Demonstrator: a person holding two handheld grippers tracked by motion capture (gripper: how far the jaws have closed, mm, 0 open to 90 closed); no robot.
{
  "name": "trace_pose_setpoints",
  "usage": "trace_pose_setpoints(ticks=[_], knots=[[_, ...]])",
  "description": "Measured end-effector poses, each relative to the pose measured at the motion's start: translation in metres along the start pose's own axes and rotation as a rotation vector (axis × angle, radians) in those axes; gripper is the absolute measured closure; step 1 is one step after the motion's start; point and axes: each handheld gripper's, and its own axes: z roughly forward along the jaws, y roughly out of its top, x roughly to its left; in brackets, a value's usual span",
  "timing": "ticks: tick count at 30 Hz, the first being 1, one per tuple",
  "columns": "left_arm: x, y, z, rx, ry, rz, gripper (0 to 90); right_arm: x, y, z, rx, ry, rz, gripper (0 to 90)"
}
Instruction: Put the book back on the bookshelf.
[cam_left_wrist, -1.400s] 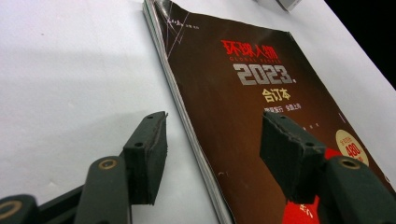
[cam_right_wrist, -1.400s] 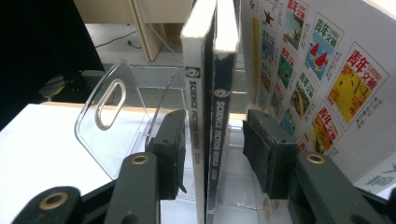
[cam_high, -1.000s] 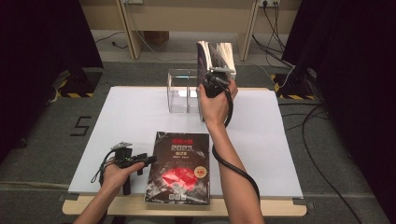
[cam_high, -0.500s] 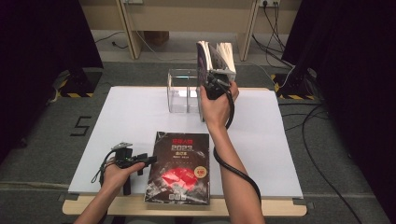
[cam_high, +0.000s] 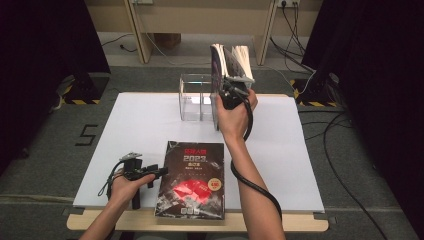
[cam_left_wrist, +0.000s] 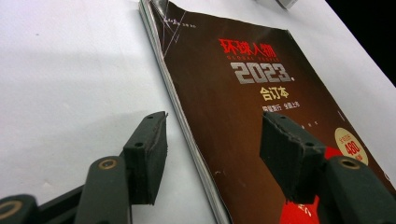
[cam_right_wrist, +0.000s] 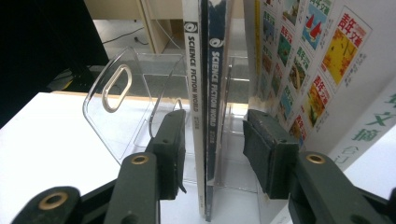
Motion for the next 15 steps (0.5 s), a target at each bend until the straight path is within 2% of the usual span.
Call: trace_pose_setpoints(ticks=[15], knots=[[-0.0004,-0.0006,0.0005,0.005,0.002,0.000,41.1,-0.0086,-0.0081,-0.0076,0.016,0.017,0.004,58.3]])
